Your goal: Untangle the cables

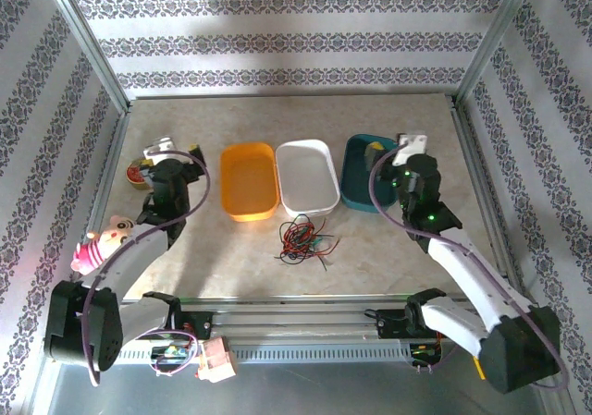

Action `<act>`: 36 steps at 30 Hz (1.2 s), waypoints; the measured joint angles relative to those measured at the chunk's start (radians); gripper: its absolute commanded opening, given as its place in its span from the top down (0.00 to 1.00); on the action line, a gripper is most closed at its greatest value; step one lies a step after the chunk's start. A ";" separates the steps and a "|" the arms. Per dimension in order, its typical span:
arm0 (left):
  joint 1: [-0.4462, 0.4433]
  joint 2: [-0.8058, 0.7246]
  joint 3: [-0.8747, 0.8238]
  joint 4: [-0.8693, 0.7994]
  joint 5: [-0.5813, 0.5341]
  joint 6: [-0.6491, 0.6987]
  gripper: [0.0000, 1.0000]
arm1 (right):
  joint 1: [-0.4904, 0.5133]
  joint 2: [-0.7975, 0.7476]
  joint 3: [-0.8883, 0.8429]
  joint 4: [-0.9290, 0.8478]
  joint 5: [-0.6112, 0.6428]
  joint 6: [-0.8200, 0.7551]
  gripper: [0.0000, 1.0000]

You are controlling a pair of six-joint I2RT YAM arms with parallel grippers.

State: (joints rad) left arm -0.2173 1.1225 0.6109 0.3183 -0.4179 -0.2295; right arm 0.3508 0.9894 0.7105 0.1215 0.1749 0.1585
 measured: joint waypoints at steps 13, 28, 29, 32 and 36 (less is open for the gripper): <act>-0.530 -0.004 0.057 -0.354 0.399 -0.169 0.01 | 0.414 0.313 0.081 -0.418 -0.334 0.076 0.33; -0.576 0.011 0.029 -0.446 0.525 -0.217 0.01 | 0.390 0.466 0.130 -0.432 -0.341 0.066 0.41; -0.576 0.011 0.026 -0.447 0.535 -0.217 0.01 | 0.391 0.472 0.130 -0.430 -0.341 0.067 0.42; -0.576 0.011 0.017 -0.451 0.559 -0.217 0.01 | 0.391 0.486 0.130 -0.416 -0.342 0.068 0.48; -0.580 0.019 0.004 -0.456 0.587 -0.217 0.01 | 0.391 0.513 0.133 -0.395 -0.349 0.075 0.70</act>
State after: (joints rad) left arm -0.7971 1.1416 0.6147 -0.1375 0.1696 -0.4461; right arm 0.7418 1.5028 0.8433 -0.2733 -0.1745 0.2337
